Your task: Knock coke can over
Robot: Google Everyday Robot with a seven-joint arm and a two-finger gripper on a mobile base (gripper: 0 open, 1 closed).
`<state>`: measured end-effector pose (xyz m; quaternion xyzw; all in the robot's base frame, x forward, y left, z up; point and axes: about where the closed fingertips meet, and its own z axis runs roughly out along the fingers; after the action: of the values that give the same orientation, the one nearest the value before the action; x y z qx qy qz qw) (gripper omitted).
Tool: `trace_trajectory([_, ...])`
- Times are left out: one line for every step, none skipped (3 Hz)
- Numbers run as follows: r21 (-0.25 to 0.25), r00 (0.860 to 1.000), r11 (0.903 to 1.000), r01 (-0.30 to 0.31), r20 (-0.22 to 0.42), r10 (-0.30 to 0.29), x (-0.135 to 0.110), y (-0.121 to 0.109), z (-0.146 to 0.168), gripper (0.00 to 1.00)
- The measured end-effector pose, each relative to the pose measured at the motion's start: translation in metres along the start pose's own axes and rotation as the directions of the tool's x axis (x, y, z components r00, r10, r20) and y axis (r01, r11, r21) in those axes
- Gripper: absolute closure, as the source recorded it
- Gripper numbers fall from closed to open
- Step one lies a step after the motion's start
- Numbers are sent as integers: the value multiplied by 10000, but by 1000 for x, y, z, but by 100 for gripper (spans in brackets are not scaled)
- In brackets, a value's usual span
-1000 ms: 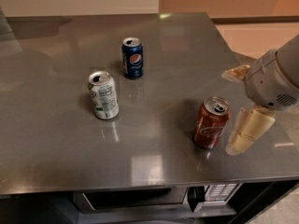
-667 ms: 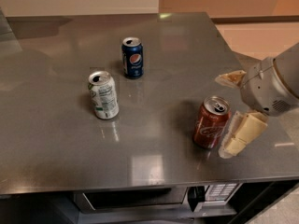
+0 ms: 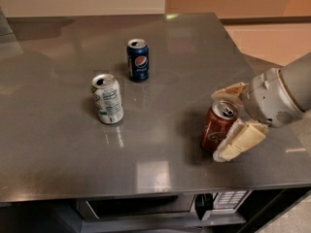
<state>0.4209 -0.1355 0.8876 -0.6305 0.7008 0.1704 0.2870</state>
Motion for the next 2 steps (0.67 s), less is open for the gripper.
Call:
trace_trajectory([-8,9997,9999,-139,189,139,3,-1,2,42])
trace_trajectory([-48,9996,9998,-211,175,212,-1,-2,-2,64])
